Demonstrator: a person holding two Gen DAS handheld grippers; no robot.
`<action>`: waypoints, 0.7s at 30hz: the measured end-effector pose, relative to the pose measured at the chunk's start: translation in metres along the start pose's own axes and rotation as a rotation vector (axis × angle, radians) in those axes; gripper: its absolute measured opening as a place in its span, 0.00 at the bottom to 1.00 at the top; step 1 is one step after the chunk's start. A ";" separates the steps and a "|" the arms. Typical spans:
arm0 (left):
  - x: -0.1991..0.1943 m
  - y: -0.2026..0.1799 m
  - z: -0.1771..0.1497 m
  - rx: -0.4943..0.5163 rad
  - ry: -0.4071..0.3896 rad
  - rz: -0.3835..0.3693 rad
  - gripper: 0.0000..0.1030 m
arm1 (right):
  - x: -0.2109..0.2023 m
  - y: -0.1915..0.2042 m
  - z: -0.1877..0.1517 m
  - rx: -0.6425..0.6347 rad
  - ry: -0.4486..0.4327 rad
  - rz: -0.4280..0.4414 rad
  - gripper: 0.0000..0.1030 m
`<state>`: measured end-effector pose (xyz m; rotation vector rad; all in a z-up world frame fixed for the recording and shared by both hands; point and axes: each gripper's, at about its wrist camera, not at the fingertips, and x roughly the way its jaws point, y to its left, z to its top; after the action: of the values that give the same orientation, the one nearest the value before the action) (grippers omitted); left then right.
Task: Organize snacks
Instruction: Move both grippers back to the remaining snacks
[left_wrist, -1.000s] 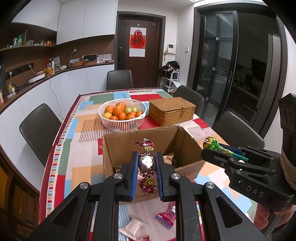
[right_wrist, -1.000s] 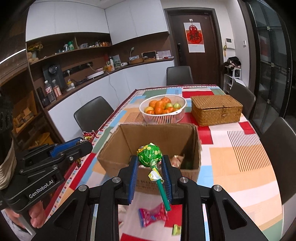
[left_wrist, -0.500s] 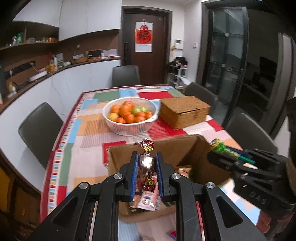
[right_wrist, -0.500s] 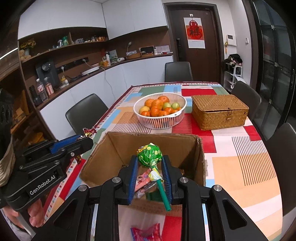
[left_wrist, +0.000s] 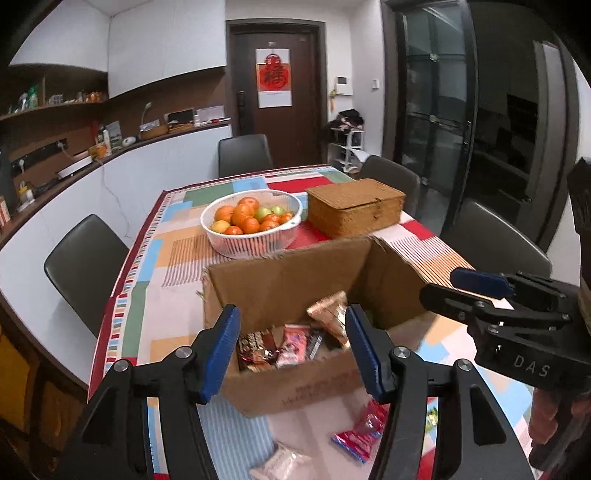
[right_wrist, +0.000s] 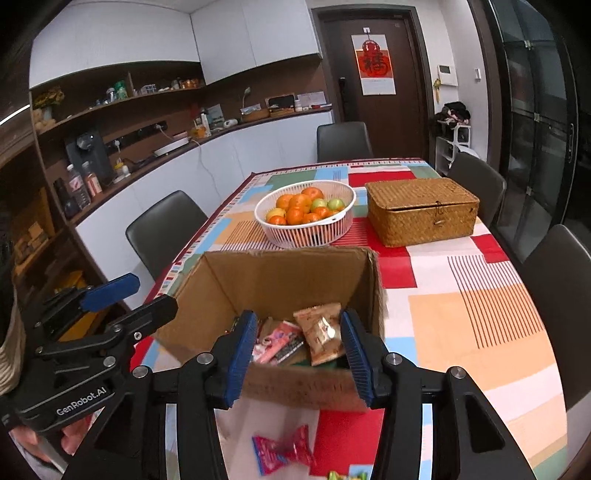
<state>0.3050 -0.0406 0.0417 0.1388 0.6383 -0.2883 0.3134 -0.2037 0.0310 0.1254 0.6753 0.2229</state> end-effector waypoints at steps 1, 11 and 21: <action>-0.002 -0.003 -0.003 0.009 -0.001 0.002 0.56 | -0.005 0.000 -0.004 -0.003 -0.001 -0.005 0.47; -0.015 -0.030 -0.033 0.055 0.026 -0.043 0.56 | -0.028 -0.005 -0.046 -0.034 0.028 -0.032 0.47; -0.006 -0.049 -0.069 0.126 0.092 -0.087 0.57 | -0.028 -0.015 -0.088 -0.028 0.099 -0.042 0.47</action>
<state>0.2464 -0.0710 -0.0113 0.2464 0.7183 -0.4080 0.2395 -0.2214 -0.0228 0.0737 0.7722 0.1993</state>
